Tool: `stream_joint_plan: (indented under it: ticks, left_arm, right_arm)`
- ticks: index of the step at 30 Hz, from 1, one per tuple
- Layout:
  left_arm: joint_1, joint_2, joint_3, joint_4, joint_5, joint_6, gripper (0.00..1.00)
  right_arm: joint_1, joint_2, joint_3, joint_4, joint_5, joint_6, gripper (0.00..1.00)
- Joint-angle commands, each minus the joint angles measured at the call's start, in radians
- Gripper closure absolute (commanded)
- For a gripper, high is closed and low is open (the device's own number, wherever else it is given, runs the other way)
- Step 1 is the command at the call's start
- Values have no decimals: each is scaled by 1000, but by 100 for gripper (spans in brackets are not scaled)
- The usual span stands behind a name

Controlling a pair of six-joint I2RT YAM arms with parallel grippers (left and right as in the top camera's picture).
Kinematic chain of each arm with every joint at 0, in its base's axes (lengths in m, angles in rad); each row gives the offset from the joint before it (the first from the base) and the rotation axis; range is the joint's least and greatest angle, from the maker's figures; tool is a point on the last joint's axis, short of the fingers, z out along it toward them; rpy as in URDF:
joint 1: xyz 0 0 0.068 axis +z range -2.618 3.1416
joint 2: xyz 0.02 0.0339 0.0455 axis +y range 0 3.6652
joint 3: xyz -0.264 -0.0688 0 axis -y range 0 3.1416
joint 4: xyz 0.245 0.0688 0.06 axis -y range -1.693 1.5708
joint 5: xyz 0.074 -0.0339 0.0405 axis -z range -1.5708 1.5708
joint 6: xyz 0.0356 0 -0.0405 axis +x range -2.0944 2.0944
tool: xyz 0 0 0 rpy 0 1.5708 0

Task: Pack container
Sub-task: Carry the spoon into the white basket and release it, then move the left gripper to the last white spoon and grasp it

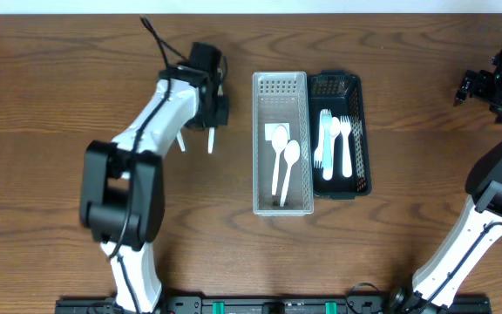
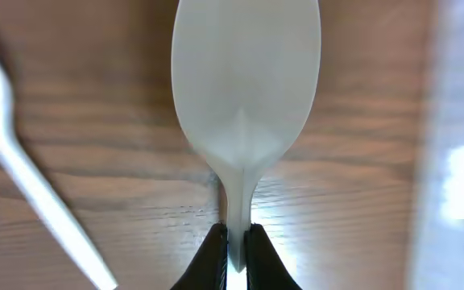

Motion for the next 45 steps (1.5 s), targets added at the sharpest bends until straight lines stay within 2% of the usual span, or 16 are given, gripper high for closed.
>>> stream_joint_plan:
  ticks: [1, 7, 13, 18, 22, 23, 25, 29, 30, 31, 33, 36, 38, 42, 45]
  left_arm:
    - [-5, -143, 50, -1, 9, -37, 94]
    - [-64, -286, 50, -1, 129, -151, 94]
    - [-194, -298, 47, -3, 153, -300, 94]
    - [-272, -283, 44, -2, 121, -304, 87]
    - [-282, -277, 42, -5, 107, -304, 85]
    - [-282, -277, 42, -5, 107, -304, 83]
    - [-281, -277, 42, -5, 106, -304, 63]
    - [-281, -277, 42, -4, 92, -303, 59]
    - [-281, -277, 42, -4, 92, -303, 54]
    - [-281, -277, 42, -4, 92, -301, 46]
    - [-278, -277, 42, 3, 90, -277, 22]
    - [-262, -278, 42, 15, 35, -261, 5]
    - [-232, -281, 43, 14, -49, -261, 2]
    - [-130, -281, 42, -6, -200, -238, 2]
    - [-26, -275, 40, -16, -245, -221, 2]
  right_arm:
    - [-2, -8, 0, 2, 2, -4, 1]
    - [-2, -8, 0, 2, 2, -4, 1]
    - [-2, -8, 0, 2, 2, -4, 1]
    - [-2, -8, 0, 2, 2, -4, 1]
    - [-2, -8, 0, 2, 2, -4, 1]
    - [-2, -8, 0, 2, 2, -4, 1]
    - [-2, -8, 0, 2, 2, -4, 1]
    - [-2, -8, 0, 2, 2, -4, 1]
    - [-2, -8, 0, 2, 2, -4, 1]
    - [-2, -8, 0, 2, 2, -4, 1]
    - [-2, -8, 0, 2, 2, -4, 1]
    - [-2, -8, 0, 2, 2, -4, 1]
    - [-2, -8, 0, 2, 2, -4, 1]
    - [-2, -8, 0, 2, 2, -4, 1]
    - [-2, -8, 0, 2, 2, -4, 1]
